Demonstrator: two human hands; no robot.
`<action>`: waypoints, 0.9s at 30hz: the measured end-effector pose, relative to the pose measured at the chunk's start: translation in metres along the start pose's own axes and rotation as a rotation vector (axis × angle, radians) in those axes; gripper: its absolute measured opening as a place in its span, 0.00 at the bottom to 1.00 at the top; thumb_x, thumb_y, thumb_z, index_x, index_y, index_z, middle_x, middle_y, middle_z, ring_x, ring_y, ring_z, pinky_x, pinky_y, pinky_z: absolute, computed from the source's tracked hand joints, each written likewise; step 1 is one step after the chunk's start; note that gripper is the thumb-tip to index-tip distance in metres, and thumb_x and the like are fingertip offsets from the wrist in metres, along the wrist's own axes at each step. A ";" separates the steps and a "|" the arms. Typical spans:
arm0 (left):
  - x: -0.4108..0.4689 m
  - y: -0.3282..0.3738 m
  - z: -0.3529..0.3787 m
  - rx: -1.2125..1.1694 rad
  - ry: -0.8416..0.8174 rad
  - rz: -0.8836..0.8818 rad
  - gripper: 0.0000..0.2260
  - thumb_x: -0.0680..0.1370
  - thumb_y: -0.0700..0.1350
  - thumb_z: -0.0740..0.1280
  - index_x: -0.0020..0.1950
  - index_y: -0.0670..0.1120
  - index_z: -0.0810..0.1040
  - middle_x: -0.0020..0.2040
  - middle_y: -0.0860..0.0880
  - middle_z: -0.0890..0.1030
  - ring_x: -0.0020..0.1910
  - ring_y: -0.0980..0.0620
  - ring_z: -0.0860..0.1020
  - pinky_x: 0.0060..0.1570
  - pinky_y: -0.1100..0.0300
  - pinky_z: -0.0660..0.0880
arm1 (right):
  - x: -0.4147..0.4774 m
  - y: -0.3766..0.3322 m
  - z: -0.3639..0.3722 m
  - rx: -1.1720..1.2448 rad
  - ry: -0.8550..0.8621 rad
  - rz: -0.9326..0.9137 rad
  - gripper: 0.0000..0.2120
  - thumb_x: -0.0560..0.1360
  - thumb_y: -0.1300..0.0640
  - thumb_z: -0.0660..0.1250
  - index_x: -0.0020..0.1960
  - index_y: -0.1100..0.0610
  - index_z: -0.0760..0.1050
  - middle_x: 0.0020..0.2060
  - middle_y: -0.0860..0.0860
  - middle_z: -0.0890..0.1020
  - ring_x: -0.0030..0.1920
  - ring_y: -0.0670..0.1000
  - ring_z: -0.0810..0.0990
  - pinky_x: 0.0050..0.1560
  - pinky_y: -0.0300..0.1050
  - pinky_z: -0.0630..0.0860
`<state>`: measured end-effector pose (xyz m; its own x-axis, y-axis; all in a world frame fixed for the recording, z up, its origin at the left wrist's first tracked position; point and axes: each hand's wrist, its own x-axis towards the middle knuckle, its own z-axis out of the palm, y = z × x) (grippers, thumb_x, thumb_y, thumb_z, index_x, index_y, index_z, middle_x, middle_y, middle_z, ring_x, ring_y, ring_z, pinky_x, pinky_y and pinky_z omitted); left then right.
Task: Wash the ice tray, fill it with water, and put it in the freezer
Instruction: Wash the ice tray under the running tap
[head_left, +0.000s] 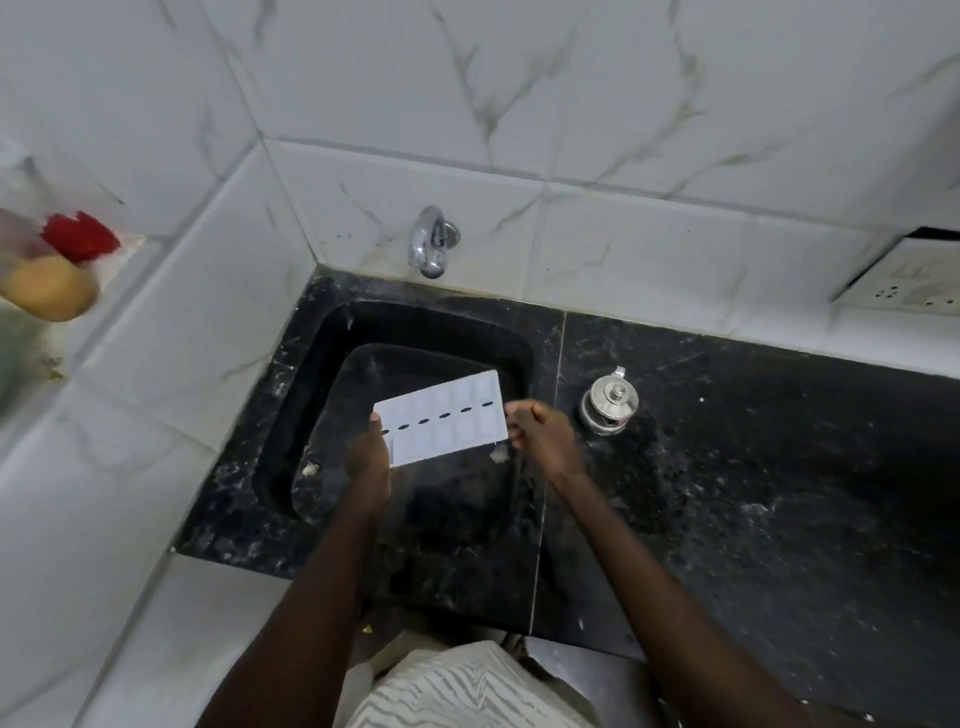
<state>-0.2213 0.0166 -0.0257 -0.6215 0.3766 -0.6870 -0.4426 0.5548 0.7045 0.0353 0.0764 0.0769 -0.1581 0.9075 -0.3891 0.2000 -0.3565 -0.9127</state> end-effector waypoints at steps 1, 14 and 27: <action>-0.010 0.016 -0.003 -0.049 -0.005 -0.010 0.19 0.80 0.61 0.68 0.52 0.44 0.82 0.55 0.41 0.86 0.50 0.40 0.85 0.53 0.43 0.83 | 0.014 -0.014 0.010 -0.036 0.028 -0.028 0.08 0.81 0.57 0.66 0.50 0.54 0.84 0.40 0.51 0.85 0.38 0.46 0.81 0.39 0.41 0.80; 0.000 0.068 0.001 -0.056 -0.123 0.044 0.14 0.84 0.51 0.66 0.58 0.40 0.81 0.56 0.40 0.84 0.50 0.40 0.83 0.52 0.44 0.81 | 0.156 -0.142 0.087 -0.251 0.157 -0.099 0.10 0.77 0.57 0.64 0.40 0.57 0.81 0.37 0.48 0.83 0.41 0.50 0.81 0.55 0.57 0.83; -0.021 0.077 0.028 -0.040 -0.213 0.025 0.09 0.86 0.46 0.64 0.54 0.42 0.80 0.47 0.44 0.83 0.38 0.50 0.81 0.32 0.59 0.76 | 0.201 -0.156 0.120 -0.076 0.041 0.147 0.11 0.79 0.52 0.69 0.43 0.58 0.78 0.38 0.53 0.79 0.43 0.54 0.82 0.57 0.56 0.84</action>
<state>-0.2242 0.0715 0.0381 -0.4836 0.5407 -0.6884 -0.4565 0.5152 0.7254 -0.1439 0.2880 0.1262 -0.0825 0.8558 -0.5107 0.2909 -0.4695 -0.8337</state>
